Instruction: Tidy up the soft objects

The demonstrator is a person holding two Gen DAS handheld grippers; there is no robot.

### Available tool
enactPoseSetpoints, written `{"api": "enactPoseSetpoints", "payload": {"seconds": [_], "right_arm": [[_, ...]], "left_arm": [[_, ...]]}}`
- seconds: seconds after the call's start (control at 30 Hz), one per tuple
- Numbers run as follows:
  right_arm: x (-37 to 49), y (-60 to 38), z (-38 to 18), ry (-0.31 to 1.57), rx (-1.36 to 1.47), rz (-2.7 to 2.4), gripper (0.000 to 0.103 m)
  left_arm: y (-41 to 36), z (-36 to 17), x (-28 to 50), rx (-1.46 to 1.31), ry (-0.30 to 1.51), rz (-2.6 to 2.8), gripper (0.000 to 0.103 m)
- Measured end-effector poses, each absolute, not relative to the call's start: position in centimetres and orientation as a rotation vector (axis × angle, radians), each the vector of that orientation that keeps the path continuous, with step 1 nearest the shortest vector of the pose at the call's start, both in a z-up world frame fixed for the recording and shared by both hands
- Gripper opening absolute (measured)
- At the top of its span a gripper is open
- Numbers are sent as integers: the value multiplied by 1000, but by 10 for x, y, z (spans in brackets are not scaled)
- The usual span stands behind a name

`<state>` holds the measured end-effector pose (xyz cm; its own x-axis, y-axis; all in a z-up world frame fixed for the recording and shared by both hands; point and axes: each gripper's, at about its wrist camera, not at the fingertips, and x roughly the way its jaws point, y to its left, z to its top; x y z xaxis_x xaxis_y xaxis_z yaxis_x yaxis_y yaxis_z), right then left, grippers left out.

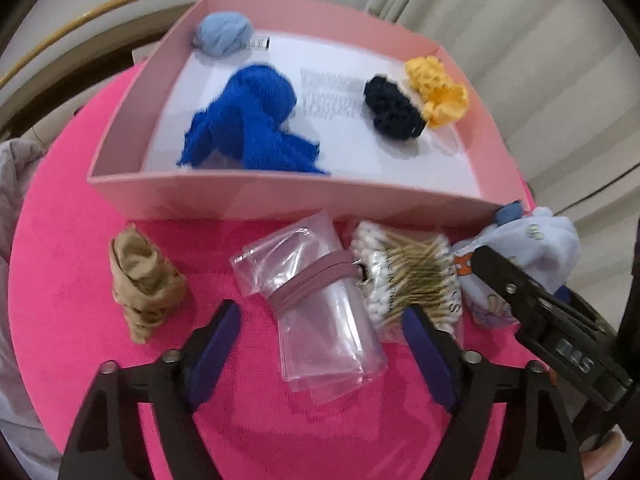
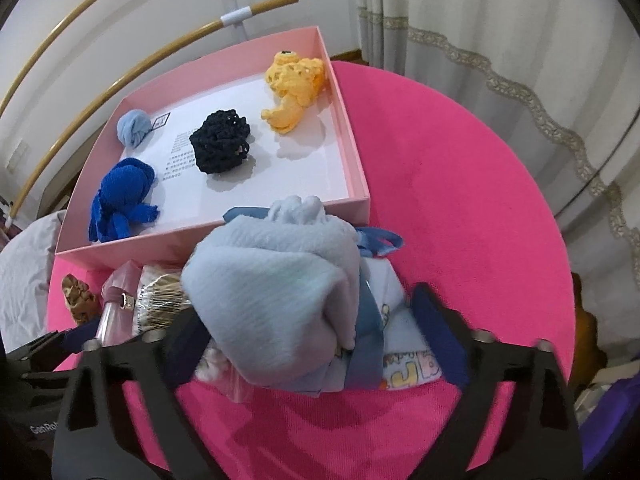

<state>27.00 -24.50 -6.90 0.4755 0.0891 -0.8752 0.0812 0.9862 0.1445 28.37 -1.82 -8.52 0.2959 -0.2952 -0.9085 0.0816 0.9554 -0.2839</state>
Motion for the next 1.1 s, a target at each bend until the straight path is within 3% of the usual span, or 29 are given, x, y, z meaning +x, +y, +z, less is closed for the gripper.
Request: {"api": "enactPoseSetpoints", "payload": {"seconds": [0.1,0.3,0.77,1.1], "right_arm": [[268,-245,-67,1075,166,3,65],[265,-243,-64,1077,157,-12,63],[236,-239,-37,1020,126,-27,61],[205,-238,-5,937,133,-18,61]], "left_arm": [[-14,-84,282,-214,1243,-271,43],[-9,-78,274,-194,1224,-254,33],[0,-54,250,-183,1170,-203,32],[-6,-6,217,-113,1046,-190,32]]}}
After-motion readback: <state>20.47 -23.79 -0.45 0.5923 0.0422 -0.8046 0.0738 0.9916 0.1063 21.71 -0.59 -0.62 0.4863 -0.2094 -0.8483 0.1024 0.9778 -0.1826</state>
